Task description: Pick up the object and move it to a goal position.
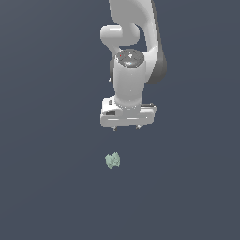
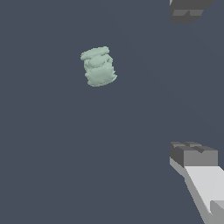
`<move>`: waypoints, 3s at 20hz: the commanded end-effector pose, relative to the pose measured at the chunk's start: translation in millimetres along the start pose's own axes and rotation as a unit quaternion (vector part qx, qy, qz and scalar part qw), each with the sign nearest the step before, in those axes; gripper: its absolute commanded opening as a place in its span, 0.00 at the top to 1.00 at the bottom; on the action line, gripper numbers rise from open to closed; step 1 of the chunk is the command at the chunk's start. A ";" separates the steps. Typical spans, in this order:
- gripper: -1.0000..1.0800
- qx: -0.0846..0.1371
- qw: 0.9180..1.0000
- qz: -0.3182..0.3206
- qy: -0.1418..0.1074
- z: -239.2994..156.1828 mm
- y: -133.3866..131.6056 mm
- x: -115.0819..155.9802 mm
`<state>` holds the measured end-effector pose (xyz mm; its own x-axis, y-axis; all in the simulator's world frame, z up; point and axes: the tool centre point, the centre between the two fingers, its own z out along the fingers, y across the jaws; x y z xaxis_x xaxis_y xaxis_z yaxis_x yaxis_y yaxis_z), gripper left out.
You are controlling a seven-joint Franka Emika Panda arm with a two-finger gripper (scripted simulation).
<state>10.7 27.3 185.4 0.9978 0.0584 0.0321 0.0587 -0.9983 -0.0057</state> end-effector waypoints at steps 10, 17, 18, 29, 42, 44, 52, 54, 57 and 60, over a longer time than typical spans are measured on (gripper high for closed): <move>0.04 0.003 0.997 0.075 -0.003 9.7 7.5 9.7; 0.04 0.004 0.986 0.167 -0.007 22.0 17.0 21.2; 0.04 0.004 0.983 0.182 -0.007 24.1 18.6 23.1; 0.04 0.002 0.939 0.343 -0.012 47.7 35.9 42.4; 0.04 -0.006 0.857 0.516 -0.014 76.0 55.0 62.4; 0.04 -0.007 0.843 0.537 -0.013 79.8 57.4 64.9; 0.04 -0.011 0.804 0.595 -0.012 90.5 63.9 71.7; 0.04 -0.011 0.797 0.603 -0.011 92.0 64.8 72.6; 0.04 -0.012 0.792 0.611 -0.011 93.5 65.7 73.5; 0.04 -0.012 0.790 0.613 -0.011 94.0 66.0 73.8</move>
<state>90.9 -33.4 93.6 0.3079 -0.9514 -0.0003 -0.9514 -0.3079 0.0002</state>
